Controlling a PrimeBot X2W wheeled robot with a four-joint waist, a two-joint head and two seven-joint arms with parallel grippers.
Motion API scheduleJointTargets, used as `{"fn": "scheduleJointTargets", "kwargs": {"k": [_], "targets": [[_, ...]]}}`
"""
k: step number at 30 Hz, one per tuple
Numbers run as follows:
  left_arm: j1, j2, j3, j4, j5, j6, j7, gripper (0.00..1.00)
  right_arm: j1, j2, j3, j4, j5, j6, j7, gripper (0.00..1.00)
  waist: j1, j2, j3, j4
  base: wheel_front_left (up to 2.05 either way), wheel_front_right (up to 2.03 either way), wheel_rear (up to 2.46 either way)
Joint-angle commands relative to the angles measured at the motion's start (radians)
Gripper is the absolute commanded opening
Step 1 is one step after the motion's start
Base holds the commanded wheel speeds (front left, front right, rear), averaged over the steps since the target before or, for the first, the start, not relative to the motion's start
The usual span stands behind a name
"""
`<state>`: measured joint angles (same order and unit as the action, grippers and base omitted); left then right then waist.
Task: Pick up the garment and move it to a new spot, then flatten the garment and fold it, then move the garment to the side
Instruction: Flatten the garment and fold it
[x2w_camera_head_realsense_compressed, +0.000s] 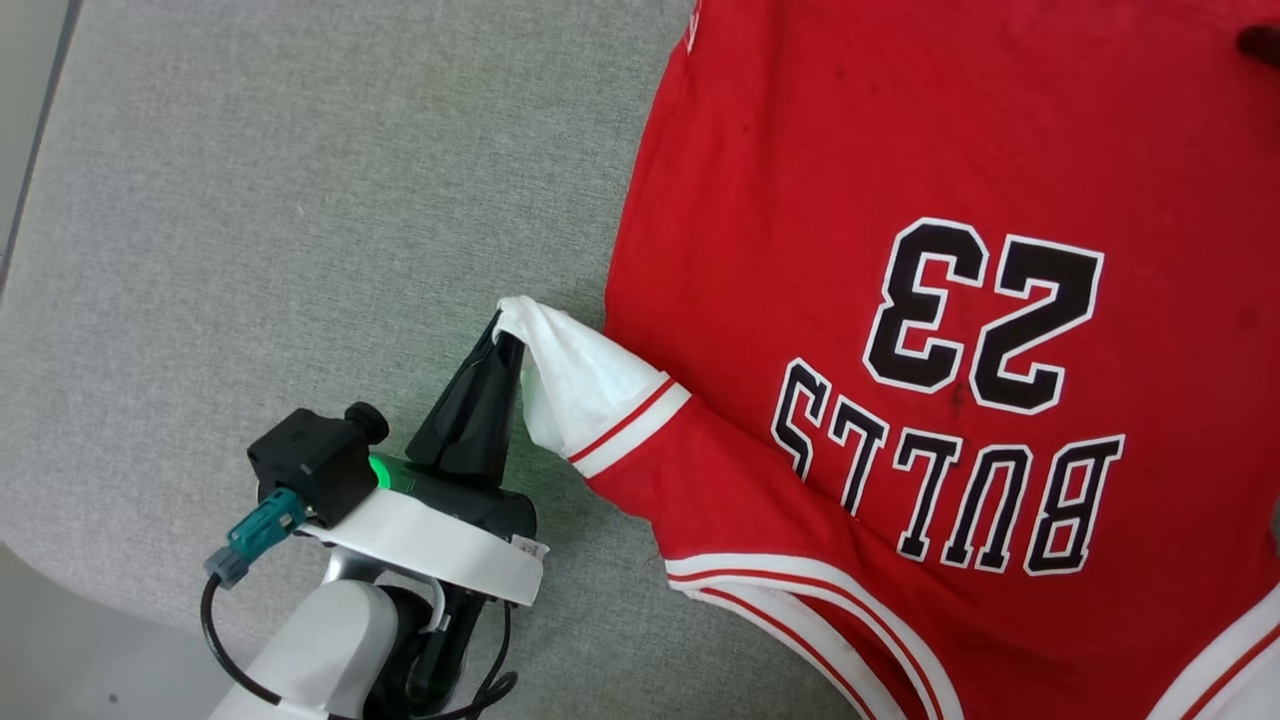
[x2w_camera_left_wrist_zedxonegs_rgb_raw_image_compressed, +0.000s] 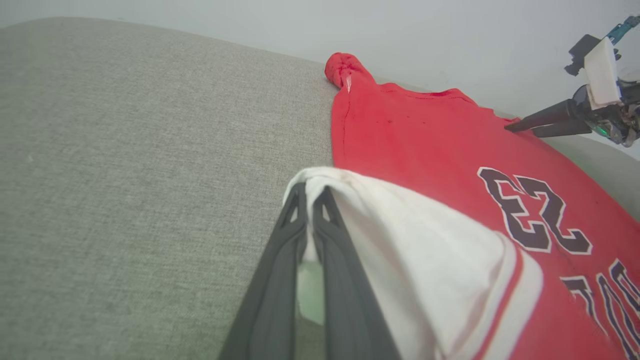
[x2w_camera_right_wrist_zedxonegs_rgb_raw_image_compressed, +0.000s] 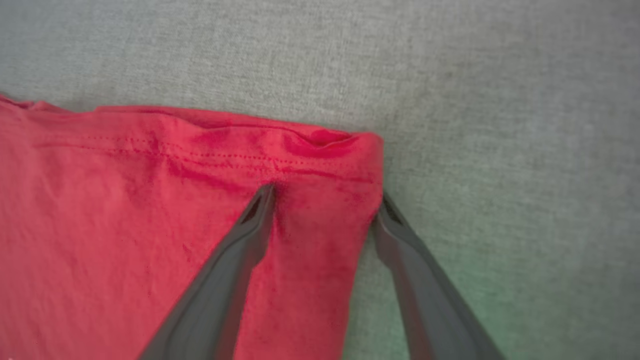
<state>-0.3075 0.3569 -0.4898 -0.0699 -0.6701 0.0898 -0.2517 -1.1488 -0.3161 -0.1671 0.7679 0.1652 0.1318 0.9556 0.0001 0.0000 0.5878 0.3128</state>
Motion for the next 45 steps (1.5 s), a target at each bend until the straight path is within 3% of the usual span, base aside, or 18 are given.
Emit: {"fn": "scheduleJointTargets", "kwargs": {"k": [1,7,14,24,33,40,41,42,43,45], "targets": [[-0.005,-0.009,0.001,0.008,0.005,-0.006,-0.008,0.00,0.102,0.015,-0.011,0.087,-0.041,-0.002,0.085,0.00,-0.0001,0.0000,-0.007,0.002,0.00,0.00,0.00],[0.017,-0.012,0.002,0.049,0.000,-0.017,-0.009,0.00,0.080,-0.021,-0.034,0.002,-0.075,-0.002,0.056,0.00,-0.0001,0.0000,-0.065,0.001,0.00,0.00,0.00],[0.069,0.008,0.009,0.083,-0.014,0.002,0.002,0.00,0.148,-0.082,0.020,-0.127,-0.034,-0.002,0.055,0.00,-0.0001,0.0000,-0.190,-0.033,0.00,0.00,0.00],[0.225,0.068,0.063,0.092,-0.071,0.072,0.038,0.00,0.580,-0.147,0.035,-0.452,0.139,-0.002,0.110,0.00,-0.0001,0.0000,-0.393,-0.157,0.00,0.00,0.00],[0.322,0.109,0.079,0.092,-0.111,0.103,0.089,0.00,1.105,-0.064,-0.071,-0.768,0.195,-0.002,0.132,0.00,-0.0001,0.0000,-0.508,-0.251,0.00,0.00,0.00],[0.359,0.125,0.079,0.083,-0.129,0.112,0.114,0.00,1.390,0.119,-0.126,-0.868,0.212,-0.002,0.095,0.00,-0.0001,0.0000,-0.536,-0.307,0.00,0.00,0.00],[0.359,0.125,0.077,0.082,-0.130,0.112,0.117,0.00,1.411,0.146,-0.133,-0.872,0.215,-0.002,0.074,0.15,-0.0001,0.0000,-0.536,-0.310,0.00,0.00,0.00],[0.358,0.126,0.077,0.081,-0.131,0.112,0.120,0.00,1.427,0.172,-0.144,-0.871,0.221,-0.002,0.050,0.87,-0.0001,0.0000,-0.534,-0.313,0.00,0.00,0.00],[0.357,0.127,0.076,0.081,-0.133,0.112,0.122,0.00,1.444,0.191,-0.150,-0.864,0.225,-0.002,0.031,1.00,-0.0001,0.0000,-0.534,-0.316,0.00,0.00,0.00],[0.356,0.130,0.077,0.080,-0.134,0.111,0.122,0.00,1.458,0.218,-0.168,-0.865,0.231,-0.002,-0.038,1.00,-0.0001,0.0000,-0.532,-0.320,0.00,0.00,0.00]]}}
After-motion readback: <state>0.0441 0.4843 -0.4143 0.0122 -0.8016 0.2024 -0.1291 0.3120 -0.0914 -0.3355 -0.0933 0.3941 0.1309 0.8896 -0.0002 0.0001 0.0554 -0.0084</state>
